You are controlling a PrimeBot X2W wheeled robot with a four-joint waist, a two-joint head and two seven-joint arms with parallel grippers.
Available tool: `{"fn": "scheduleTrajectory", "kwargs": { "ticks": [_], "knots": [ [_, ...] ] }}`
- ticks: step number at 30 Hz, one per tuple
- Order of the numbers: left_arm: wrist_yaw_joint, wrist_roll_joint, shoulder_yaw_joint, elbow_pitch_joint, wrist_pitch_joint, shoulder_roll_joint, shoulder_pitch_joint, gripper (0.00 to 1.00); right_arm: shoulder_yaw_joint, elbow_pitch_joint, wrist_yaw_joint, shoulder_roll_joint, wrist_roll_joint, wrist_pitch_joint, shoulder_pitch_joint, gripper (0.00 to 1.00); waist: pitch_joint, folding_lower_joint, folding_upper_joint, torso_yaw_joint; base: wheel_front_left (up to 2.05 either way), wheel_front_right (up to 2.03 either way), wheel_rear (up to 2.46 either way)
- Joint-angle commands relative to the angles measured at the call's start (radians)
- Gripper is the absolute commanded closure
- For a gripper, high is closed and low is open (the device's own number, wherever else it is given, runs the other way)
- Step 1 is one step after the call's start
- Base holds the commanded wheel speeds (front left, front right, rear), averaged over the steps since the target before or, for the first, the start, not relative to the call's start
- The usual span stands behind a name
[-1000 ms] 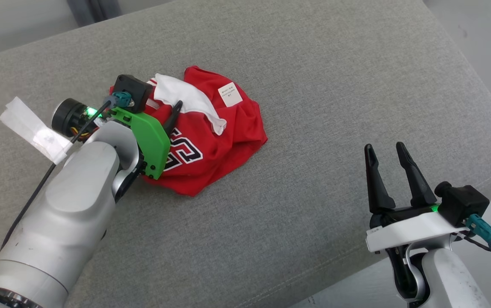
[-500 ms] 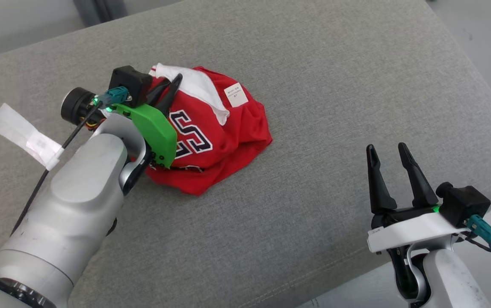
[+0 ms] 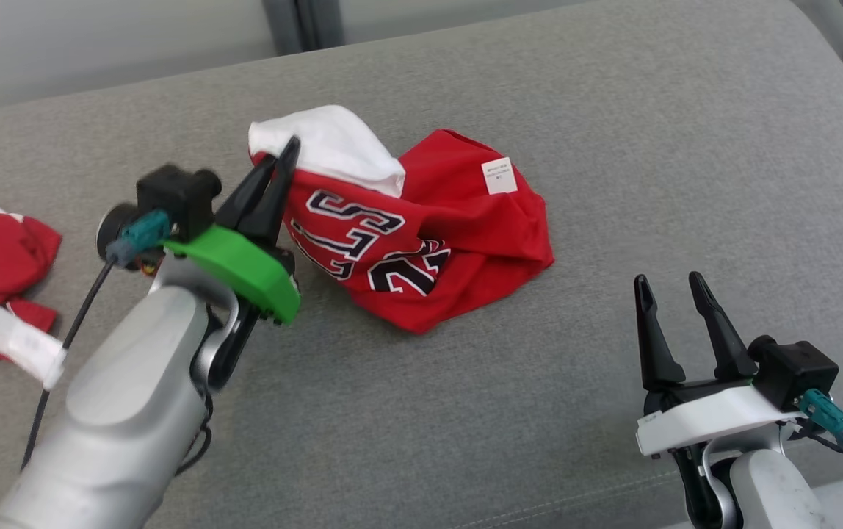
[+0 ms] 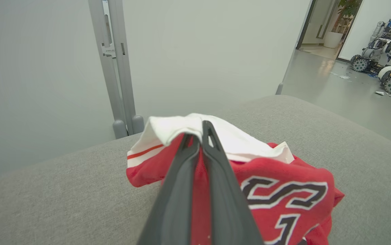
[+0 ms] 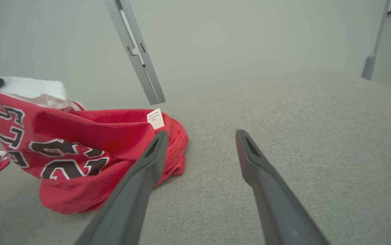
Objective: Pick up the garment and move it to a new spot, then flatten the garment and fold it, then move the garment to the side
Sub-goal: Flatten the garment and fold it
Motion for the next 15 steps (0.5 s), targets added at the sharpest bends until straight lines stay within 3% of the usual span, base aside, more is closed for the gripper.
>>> {"fn": "scheduleTrajectory", "kwargs": {
  "ticks": [1, 6, 11, 15],
  "knots": [
    [0.015, 0.006, 0.016, -0.03, -0.003, 0.015, 0.06, 1.0, -0.002, 0.001, 0.0, -0.003, -0.009, -0.003, 0.011, 0.0, -0.045, 0.0, -0.0001, 0.084, 0.0, 0.0, 0.0],
    [0.065, 0.004, 0.084, -0.175, -0.003, 0.041, 0.273, 1.0, -0.005, 0.006, 0.0, -0.003, -0.013, -0.003, 0.023, 0.0, -0.058, 0.0, -0.0001, 0.132, 0.0, 0.0, 0.0],
    [0.085, -0.022, 0.169, -0.243, -0.003, 0.011, 0.464, 1.0, -0.008, 0.008, 0.0, -0.002, -0.018, -0.003, 0.029, 0.0, -0.063, 0.0, -0.0001, 0.158, 0.0, 0.0, 0.0],
    [0.075, -0.016, 0.204, -0.245, -0.003, -0.041, 0.564, 1.0, -0.009, 0.011, 0.0, -0.003, -0.02, -0.003, 0.035, 0.0, -0.062, 0.0, -0.0001, 0.168, 0.0, 0.0, 0.0]
  ]
}}
